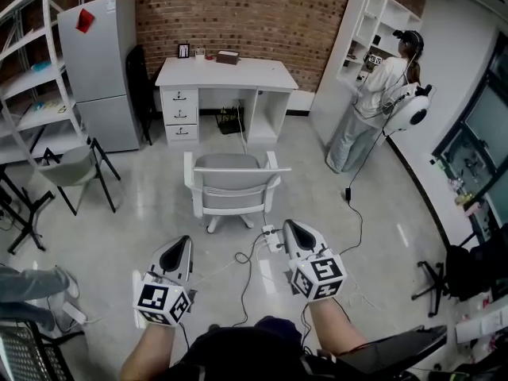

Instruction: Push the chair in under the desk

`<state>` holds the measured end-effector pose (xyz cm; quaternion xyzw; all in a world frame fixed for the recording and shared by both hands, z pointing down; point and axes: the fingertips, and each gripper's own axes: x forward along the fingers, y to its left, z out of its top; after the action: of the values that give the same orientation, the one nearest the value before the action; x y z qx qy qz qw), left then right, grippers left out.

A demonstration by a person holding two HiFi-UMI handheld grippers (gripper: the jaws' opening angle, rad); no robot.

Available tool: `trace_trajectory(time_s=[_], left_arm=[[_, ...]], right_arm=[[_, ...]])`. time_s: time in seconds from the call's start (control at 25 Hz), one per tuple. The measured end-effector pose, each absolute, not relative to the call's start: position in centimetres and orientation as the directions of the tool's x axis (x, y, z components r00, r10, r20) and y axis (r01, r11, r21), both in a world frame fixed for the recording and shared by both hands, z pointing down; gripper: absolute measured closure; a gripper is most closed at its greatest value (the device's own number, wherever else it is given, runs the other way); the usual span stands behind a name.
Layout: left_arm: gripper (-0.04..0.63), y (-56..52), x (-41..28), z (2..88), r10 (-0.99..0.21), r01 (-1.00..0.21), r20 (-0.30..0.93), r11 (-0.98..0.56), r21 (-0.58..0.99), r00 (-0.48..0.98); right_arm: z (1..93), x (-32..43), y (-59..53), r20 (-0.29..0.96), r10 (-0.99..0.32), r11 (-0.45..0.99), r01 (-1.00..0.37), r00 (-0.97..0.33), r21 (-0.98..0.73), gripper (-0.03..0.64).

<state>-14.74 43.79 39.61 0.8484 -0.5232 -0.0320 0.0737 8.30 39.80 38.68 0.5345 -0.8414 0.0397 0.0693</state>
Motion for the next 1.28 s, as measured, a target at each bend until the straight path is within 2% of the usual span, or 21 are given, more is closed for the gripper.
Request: trace_trajectory(time_s=[0.52, 1.28], left_arm=[[0.588, 39.0, -14.7, 41.4, -0.884, -0.877, 0.057, -0.451, 0.164, 0.465], [0.588, 24.8, -7.9, 41.9, -0.904, -0.912, 0.126, -0.397, 0.105, 0.409]], right_arm=[[39.6, 7.5, 35.1, 0.156, -0.888, 0.440, -0.898, -0.433, 0.010, 0.609], [41.1, 14.3, 19.5, 0.161, -0.849, 0.505, -0.863, -0.503, -0.032, 0.607]])
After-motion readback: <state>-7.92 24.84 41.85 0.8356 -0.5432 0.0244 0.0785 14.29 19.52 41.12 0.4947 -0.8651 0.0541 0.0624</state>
